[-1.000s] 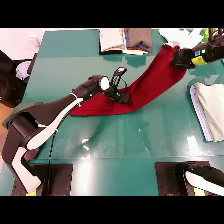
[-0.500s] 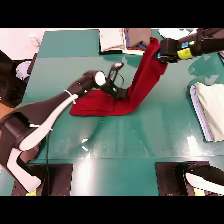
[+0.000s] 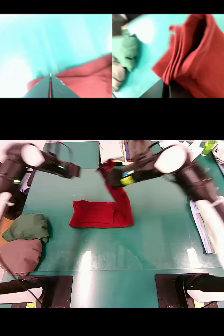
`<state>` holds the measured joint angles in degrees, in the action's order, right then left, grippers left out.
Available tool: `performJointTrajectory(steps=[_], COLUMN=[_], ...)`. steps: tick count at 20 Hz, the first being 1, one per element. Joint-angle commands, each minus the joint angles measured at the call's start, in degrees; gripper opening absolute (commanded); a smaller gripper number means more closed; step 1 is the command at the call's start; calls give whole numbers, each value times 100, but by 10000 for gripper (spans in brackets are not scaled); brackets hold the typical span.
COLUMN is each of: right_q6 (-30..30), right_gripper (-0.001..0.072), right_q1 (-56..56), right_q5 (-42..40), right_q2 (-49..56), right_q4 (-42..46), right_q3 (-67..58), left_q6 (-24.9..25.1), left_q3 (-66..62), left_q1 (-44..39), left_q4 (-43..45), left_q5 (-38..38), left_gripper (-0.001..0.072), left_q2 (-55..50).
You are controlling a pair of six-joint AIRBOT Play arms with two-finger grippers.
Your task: Fold the shirts.
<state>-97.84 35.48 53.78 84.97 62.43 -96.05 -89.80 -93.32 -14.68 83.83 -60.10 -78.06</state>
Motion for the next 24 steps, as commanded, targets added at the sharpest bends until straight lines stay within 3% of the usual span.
performJointTrajectory(steps=[1,2,3,5,8,13,15,16,18,24], right_q6=[136,455,835,979,839,-328,-481,-494,-494,-881], right_gripper=[117,261,309,308,308,307,309,334,580,601], right_q1=[861,986,1069,999,553,-756,-1307,-1510,-1696,-1449], right_q5=[-1757,-2127,-2159,-1714,-883,538,949,1117,1325,1471], right_q2=[918,1134,1316,1370,863,-201,-337,-339,-188,992], right_q4=[-612,-935,-1130,-949,11,1469,1508,1460,1239,793], right_q3=[-7,-13,-138,-428,-262,1217,1727,1921,2081,1305], left_q6=[35,35,35,33,31,96,203,262,332,485], left_q3=[-4,-4,-9,-17,-15,-13,13,66,216,472], left_q1=[636,699,719,723,721,721,721,721,721,721], left_q4=[310,323,341,339,225,-352,-549,-649,-817,-887], left_q5=[-195,-210,-236,-321,-531,-522,-479,-490,-492,-546], left_gripper=[26,26,26,26,26,26,25,26,25,25], left_q2=[780,872,938,975,975,968,944,933,901,898])
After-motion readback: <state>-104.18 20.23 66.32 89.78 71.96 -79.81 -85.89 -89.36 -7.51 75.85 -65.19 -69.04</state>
